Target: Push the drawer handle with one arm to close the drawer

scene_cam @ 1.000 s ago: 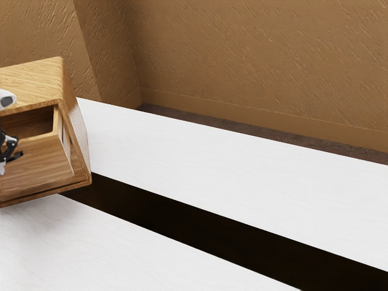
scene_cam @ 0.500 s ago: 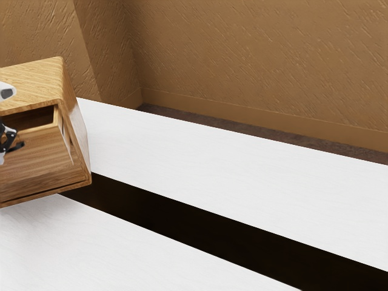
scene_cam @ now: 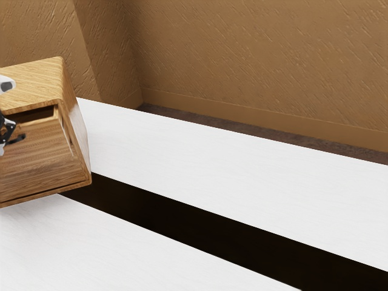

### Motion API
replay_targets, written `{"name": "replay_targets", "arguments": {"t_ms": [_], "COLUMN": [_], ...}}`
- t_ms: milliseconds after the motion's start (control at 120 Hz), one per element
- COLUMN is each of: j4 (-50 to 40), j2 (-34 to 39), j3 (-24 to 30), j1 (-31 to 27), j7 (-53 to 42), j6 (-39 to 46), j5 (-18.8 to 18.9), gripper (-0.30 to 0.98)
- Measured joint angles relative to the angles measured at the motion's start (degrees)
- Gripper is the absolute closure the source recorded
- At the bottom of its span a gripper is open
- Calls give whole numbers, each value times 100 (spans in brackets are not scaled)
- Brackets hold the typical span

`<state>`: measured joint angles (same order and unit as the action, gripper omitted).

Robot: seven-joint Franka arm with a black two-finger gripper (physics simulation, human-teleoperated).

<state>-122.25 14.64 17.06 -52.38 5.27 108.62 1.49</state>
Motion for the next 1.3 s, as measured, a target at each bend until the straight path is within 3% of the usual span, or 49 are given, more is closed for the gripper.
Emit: {"name": "replay_targets", "arguments": {"t_ms": [992, 1300], "j4": [1268, 1330], "j2": [-1265, -1311], "j3": [-132, -126], "j1": [-13, -7], "j7": [-14, -8], "j6": [33, 32], "j5": [326, 387], "gripper": [79, 79]}}
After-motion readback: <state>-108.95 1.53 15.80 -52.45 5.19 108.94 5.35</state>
